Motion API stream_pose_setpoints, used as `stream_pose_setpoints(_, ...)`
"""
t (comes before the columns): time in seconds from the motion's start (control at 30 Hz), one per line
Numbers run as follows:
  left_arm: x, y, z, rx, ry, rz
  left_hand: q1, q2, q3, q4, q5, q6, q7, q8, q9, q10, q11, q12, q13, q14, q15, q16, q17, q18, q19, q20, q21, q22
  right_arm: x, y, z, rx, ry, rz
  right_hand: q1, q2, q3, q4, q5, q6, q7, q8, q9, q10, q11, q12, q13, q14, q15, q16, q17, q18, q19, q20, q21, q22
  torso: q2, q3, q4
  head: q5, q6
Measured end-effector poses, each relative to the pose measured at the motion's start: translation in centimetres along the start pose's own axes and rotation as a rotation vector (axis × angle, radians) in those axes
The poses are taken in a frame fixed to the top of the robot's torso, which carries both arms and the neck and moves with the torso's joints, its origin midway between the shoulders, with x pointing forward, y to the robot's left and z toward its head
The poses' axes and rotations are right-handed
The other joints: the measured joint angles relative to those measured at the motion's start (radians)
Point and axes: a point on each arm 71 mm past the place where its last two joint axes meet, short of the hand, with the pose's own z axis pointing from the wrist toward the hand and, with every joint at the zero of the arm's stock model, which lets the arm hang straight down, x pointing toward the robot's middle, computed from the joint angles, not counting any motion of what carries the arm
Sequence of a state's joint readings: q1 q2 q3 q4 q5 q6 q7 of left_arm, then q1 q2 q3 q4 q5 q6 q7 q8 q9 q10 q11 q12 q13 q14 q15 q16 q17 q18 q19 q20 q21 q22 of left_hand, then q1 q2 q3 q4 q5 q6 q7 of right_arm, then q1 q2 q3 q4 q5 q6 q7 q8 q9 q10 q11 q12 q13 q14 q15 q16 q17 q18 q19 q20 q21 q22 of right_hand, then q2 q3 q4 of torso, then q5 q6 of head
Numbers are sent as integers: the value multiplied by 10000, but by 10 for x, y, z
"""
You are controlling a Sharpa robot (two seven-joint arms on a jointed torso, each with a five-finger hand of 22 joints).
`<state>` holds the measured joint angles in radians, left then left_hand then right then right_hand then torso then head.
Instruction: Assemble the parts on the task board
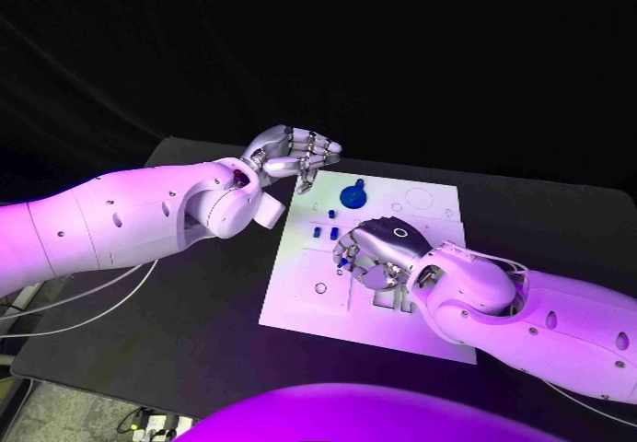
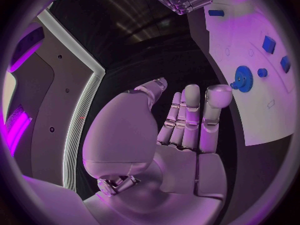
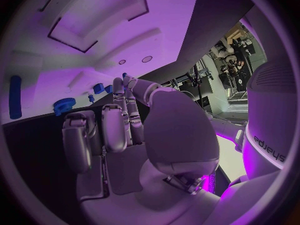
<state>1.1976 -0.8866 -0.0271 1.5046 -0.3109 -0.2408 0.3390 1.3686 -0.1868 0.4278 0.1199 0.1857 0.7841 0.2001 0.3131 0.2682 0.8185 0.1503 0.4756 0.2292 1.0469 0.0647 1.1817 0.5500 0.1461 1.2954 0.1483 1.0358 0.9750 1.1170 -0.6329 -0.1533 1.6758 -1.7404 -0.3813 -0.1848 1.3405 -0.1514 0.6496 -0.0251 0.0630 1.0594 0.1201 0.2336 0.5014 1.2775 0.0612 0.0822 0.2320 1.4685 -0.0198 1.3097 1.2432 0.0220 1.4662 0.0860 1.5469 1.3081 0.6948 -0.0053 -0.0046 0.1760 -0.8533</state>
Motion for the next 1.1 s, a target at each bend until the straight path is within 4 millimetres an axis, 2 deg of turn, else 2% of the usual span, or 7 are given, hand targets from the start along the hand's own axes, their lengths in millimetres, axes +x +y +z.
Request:
stream_pose_setpoints(0.47,0,0,0,-16,14,-9,0,0,0,0,0,2,-2,0,1,1,0,0,2,0,0,0,1,0,0,0,0,1,8,-3,2,110,190,35,-25,25,0,-1,-18,0,0,-41,13,-6,-2,0,-2,0,0,0,0,0,0,0,0,-2,0,-12,13,26,-76)
stream_pose_setpoints(1.1,0,0,0,-23,35,-21,0,0,0,0,0,3,-3,49,-1,-35,-38,66,11,-35,36,0,0,0,0,0,0,1,13,-3,2,106,404,64,-24,24,-1,-1,-18,1,0,-17,6,-40,0,4,12,0,0,0,1,0,0,0,0,-4,-6,-4,3,64,-156)
